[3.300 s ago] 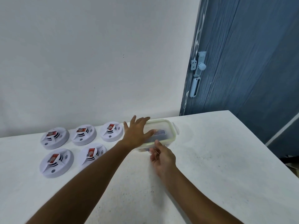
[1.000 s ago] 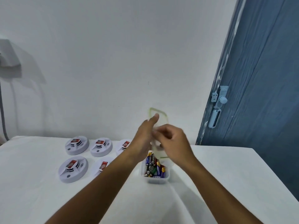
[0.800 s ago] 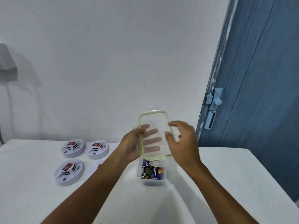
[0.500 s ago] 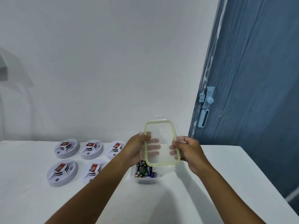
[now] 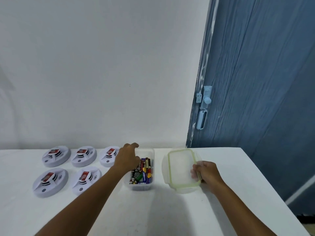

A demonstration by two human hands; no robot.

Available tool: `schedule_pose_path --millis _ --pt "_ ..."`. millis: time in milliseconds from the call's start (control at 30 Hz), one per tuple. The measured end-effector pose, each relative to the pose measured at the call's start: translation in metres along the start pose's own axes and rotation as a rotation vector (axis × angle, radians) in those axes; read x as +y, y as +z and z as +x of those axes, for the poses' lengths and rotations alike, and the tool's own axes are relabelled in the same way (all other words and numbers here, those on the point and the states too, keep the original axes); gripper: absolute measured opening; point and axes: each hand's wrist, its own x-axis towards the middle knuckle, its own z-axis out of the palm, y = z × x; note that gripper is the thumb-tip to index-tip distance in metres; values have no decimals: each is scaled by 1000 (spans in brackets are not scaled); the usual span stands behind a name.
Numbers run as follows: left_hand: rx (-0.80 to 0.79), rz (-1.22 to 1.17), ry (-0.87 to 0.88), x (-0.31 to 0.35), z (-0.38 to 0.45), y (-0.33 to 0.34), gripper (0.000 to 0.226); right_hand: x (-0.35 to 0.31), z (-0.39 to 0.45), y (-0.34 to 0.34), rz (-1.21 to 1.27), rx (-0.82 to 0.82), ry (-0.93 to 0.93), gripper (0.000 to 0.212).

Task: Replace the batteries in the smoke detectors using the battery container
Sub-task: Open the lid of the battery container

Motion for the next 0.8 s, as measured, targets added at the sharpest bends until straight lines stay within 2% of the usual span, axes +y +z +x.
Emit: schedule_pose_path --millis 67,167,300,367,667,800 --pt "4 -15 -8 -3 -1 0 51 6 3 5 -56 15 -22 18" --pt "13 -48 -24 -5 -1 0 51 13 13 7 -351 143 -115 34" --pt "32 -71 -27 -4 -1 1 49 14 12 7 -664 206 -128 20" --pt "44 -78 -24 -4 -3 1 47 15 12 7 -765 203 -144 25" --pt "30 -92 15 -12 -6 3 44 18 15 7 -821 209 -145 29" --pt "6 -92 35 -13 -7 1 40 15 15 7 -955 187 -164 37"
